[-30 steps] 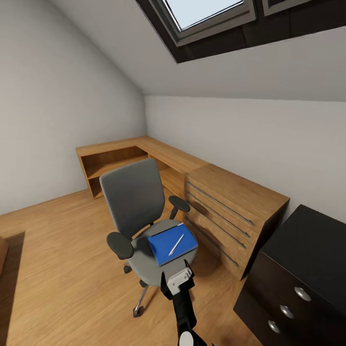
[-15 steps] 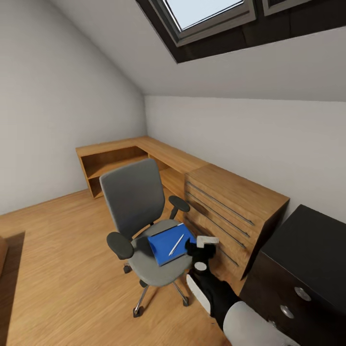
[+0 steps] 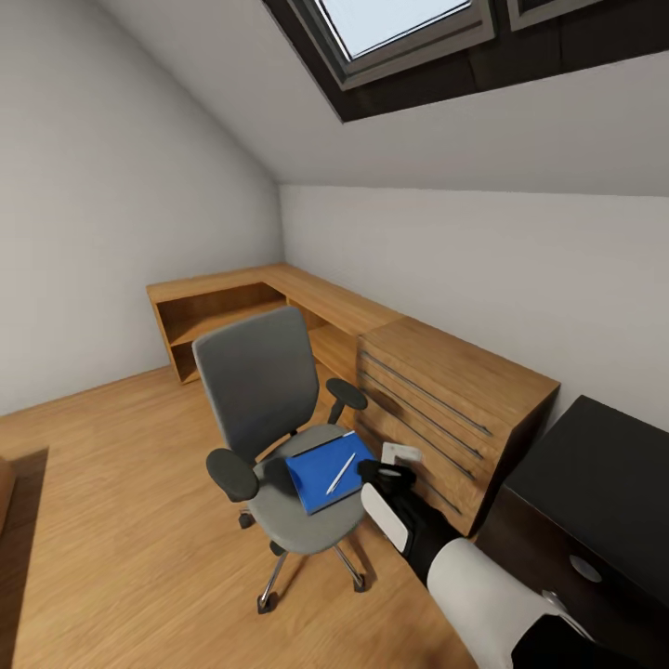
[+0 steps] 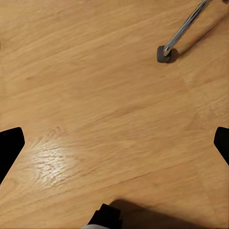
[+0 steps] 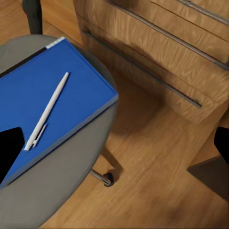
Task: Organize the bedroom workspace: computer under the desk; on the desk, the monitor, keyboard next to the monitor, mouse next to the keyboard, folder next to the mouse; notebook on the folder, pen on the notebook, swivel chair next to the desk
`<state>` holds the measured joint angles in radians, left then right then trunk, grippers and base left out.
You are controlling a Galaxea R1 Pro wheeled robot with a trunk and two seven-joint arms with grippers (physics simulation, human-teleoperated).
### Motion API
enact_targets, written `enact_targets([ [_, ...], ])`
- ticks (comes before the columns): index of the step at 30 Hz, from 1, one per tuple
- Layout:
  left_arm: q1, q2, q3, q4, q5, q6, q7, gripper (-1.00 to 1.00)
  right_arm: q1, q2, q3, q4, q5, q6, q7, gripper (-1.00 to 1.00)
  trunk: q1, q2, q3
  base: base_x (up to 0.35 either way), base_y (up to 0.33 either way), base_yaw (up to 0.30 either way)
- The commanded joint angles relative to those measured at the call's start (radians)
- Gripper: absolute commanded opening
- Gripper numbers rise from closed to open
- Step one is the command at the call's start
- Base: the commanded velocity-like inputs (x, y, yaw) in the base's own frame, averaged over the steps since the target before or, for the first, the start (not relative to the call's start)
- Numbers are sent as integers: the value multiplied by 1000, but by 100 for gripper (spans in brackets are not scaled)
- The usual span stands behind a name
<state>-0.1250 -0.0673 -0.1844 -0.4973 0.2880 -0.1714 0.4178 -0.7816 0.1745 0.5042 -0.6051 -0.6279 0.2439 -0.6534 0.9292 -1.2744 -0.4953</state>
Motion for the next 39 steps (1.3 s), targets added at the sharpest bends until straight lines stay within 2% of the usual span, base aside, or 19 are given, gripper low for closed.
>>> enact_targets([
  [1,-1,1,-6,0,11,-7,6,100,-1,0,11,-4,1,6,-7,100,0,-1,-1,0,0,0],
  [6,-1,-1,1,1,10,-11,4,100,0,0,43,-16,8,4,-11,100,0,-1,-1,0,0,0],
  [20,-1,-3,-3,1,7,-16,2,100,5,0,59,-26,7,4,-12,100,0,-1,-1,14,9,0],
  [27,-1,8,3,1,11,-10,-6,100,5,0,54,-25,11,4,-12,100,0,-1,-1,247,200,0],
  [31,-1,29,8,-3,22,-8,-10,100,5,0,54,-23,12,4,-12,100,0,-1,-1,285,205,0],
  [32,-1,62,38,-10,81,-5,-18,100,5,0,53,-21,13,5,-12,100,0,-1,-1,296,195,0],
  [34,-1,83,64,-18,138,-2,-29,100,5,0,52,-21,13,6,-12,100,0,-1,-1,297,193,0],
  [35,-1,104,89,-28,205,3,-48,100,5,0,52,-21,13,7,-12,100,0,-1,-1,299,187,0],
  [36,-1,115,99,-34,239,6,-61,100,5,0,52,-21,13,7,-12,100,0,-1,-1,301,182,0],
  [37,-1,143,118,-46,329,24,-104,100,5,0,52,-22,13,8,-12,100,0,-1,-1,307,146,0],
  [39,-1,157,125,-51,369,48,-134,100,5,0,54,-23,13,8,-12,100,0,-1,-1,310,129,0],
])
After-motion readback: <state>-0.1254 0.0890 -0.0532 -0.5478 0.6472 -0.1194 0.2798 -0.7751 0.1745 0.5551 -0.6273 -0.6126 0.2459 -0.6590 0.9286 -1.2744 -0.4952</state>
